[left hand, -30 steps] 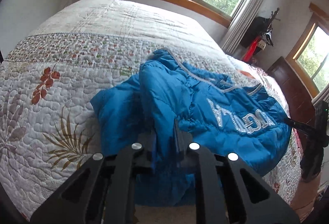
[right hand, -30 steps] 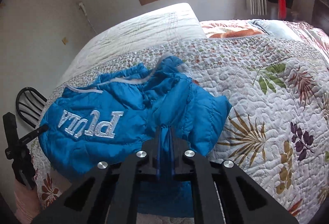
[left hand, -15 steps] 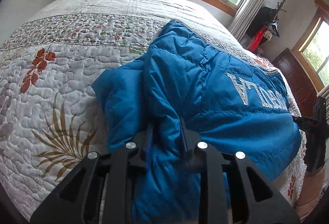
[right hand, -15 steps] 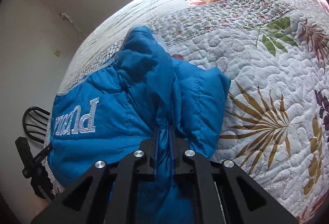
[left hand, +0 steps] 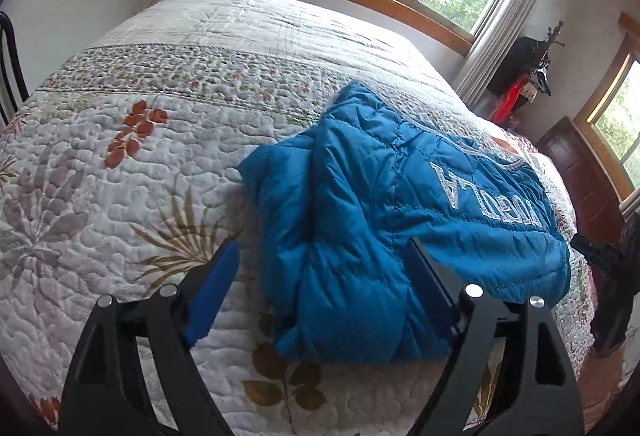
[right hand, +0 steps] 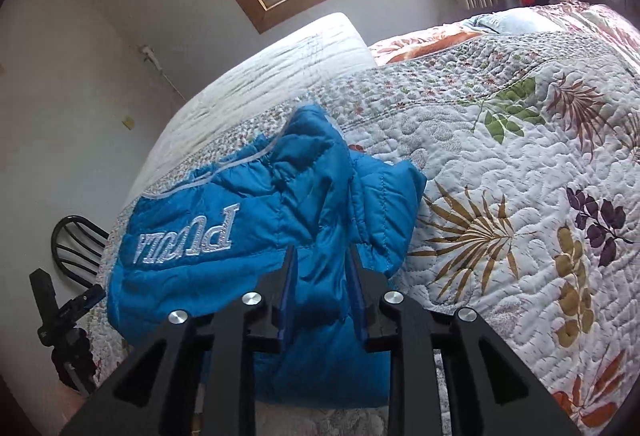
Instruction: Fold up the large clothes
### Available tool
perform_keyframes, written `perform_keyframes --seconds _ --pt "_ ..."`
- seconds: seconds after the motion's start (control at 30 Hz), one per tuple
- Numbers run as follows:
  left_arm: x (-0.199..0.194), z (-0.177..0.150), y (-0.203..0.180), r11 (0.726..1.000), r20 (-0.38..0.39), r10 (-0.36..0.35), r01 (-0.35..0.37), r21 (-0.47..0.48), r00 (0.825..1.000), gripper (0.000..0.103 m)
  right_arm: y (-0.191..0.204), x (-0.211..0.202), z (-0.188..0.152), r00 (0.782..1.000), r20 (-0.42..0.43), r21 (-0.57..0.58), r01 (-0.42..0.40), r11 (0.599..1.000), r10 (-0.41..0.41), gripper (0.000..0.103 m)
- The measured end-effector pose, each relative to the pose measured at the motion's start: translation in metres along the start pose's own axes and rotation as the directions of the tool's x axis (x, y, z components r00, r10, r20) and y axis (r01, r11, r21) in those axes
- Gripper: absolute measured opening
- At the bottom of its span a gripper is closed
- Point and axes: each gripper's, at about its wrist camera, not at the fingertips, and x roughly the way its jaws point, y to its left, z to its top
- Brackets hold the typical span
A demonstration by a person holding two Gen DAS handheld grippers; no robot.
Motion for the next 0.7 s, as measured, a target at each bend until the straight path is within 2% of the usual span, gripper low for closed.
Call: perform_keyframes --seconds 0.07,0.17,0.3,0.37,0.47,0.57,0.63,0.7 --pt "-0.010 -0.002 -0.005 1.000 0.020 -0.016 0.016 0.000 1.000 0.083 0.013 -0.001 -0.001 0.999 -0.004 -0.032 -0.032 0.999 0.032 0.025" --pt "-0.011 -0.003 -0.034 0.997 0.022 -0.053 0.052 0.052 0.998 0.081 0.050 0.009 -0.014 0.993 -0.057 -0.073 -0.108 0.991 0.104 0.025" --pt "0.003 -0.016 -0.097 0.984 -0.008 -0.112 0.112 0.138 0.994 0.081 0.116 0.031 -0.039 0.993 -0.081 -0.198 -0.104 0.975 0.090 0.023" --pt "0.015 -0.025 -0.122 0.983 0.007 -0.074 0.072 0.171 0.997 0.081 0.141 0.040 -0.052 0.996 -0.058 -0.259 -0.078 0.963 0.065 0.022" --pt "0.038 -0.037 -0.144 0.979 0.004 -0.021 0.019 0.205 1.000 0.081 0.159 0.059 -0.067 0.999 -0.046 -0.326 0.004 0.945 -0.020 0.022" --pt "0.068 -0.050 -0.143 0.973 -0.040 0.037 -0.027 0.228 0.999 0.079 0.153 0.085 -0.080 0.991 -0.093 -0.349 0.053 0.936 -0.091 0.020" --pt "0.076 -0.059 -0.144 0.957 -0.017 0.063 -0.055 0.284 0.998 0.079 0.148 0.097 -0.086 0.989 -0.100 -0.365 0.068 0.929 -0.112 0.019" --pt "0.079 -0.065 -0.144 0.951 0.002 0.080 -0.077 0.299 0.997 0.078 0.143 0.104 -0.089 0.989 -0.096 -0.359 0.072 0.931 -0.113 0.018"
